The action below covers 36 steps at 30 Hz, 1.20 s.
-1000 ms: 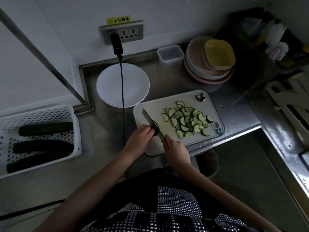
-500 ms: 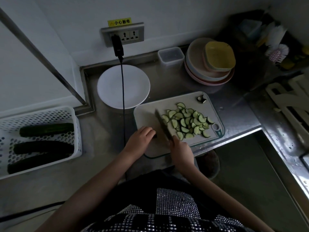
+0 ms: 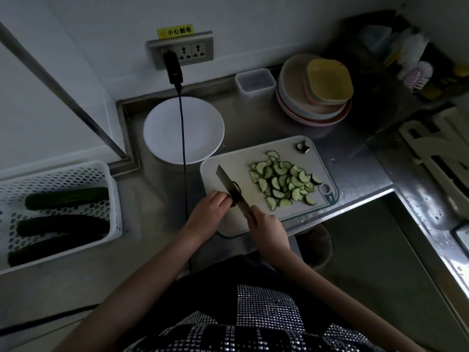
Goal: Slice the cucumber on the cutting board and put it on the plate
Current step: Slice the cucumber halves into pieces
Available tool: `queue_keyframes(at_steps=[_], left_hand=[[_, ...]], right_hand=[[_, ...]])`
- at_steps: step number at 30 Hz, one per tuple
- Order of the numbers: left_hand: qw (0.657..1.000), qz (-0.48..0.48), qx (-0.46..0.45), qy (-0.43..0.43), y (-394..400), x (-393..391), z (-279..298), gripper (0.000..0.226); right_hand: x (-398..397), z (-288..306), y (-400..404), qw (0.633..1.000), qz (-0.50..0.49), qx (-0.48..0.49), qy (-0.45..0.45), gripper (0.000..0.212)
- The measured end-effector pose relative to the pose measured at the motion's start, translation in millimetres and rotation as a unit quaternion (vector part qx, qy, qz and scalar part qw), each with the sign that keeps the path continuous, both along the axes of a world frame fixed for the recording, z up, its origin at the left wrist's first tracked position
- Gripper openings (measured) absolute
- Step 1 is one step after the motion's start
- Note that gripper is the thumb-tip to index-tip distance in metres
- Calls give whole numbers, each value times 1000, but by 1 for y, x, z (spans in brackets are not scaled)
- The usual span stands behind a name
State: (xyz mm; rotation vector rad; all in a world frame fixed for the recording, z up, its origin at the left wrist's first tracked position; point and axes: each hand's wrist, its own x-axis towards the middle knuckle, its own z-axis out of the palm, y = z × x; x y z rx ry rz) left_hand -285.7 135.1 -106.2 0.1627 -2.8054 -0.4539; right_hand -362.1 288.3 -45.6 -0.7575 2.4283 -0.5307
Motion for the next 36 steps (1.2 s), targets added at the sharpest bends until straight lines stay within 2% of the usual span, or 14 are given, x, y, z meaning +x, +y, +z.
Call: queue_keyframes(at_steps=[7, 15, 20, 24, 29, 31, 33, 36], left_hand=[[1000, 6, 15, -6, 0, 0, 1, 22], [999, 5, 23, -27, -2, 0, -2, 19], [999, 4, 25, -33, -1, 0, -3, 24], [1000, -1, 17, -22, -1, 0, -3, 30], [1000, 7, 20, -15, -1, 1, -3, 30], [1000, 11, 21, -16, 0, 1, -2, 26], [1000, 11, 23, -12, -1, 1, -3, 21], [1000, -7, 2, -11, -3, 3, -5, 18]], right_hand=[[0, 2, 2, 1000, -16, -5, -5, 22], [3, -1, -1, 1000, 16, 3, 1, 22], [2, -5, -3, 1000, 18, 11, -7, 21], [1, -12, -4, 998, 33, 52, -16, 16], [4, -15, -3, 998, 36, 56, 7, 17], [1, -16, 1, 998, 21, 61, 25, 14], [-9, -15, 8, 997, -40, 57, 36, 11], [-21, -10, 18, 994, -99, 29, 26, 17]])
